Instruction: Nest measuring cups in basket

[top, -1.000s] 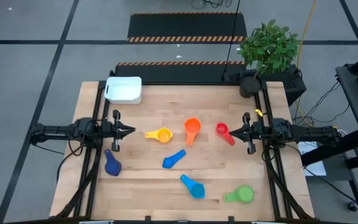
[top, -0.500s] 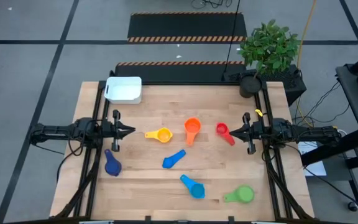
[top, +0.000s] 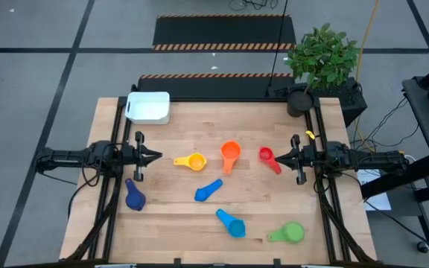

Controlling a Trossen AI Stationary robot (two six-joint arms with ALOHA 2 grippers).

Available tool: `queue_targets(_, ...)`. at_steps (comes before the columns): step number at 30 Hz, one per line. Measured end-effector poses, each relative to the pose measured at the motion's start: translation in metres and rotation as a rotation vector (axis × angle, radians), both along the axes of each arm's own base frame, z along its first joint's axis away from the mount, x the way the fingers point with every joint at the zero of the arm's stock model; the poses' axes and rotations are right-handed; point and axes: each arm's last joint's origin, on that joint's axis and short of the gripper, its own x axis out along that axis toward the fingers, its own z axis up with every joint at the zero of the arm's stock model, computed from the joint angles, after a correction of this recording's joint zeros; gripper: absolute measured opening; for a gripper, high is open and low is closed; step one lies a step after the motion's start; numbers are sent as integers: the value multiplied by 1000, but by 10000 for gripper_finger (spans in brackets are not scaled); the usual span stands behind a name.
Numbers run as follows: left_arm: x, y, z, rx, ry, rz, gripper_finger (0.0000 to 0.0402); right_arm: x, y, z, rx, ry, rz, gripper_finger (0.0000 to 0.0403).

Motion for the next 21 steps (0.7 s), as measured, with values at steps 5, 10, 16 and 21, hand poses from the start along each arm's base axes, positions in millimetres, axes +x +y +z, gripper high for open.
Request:
queue_targets(5, 0, 0, 0, 0, 0, 0, 33, 0, 0, 0, 0, 0, 0, 0)
queue_targets(10, 0, 0, 0, 0, 0, 0, 33, 0, 0, 0, 0, 0, 0, 0)
queue_targets(16, 0, 0, 0, 117, 2, 15, 33, 0, 0, 0, 0, 0, 0, 0)
queue_targets(21, 0, 0, 0, 127, 3, 15, 33, 0, 0, 0, 0, 0, 0, 0)
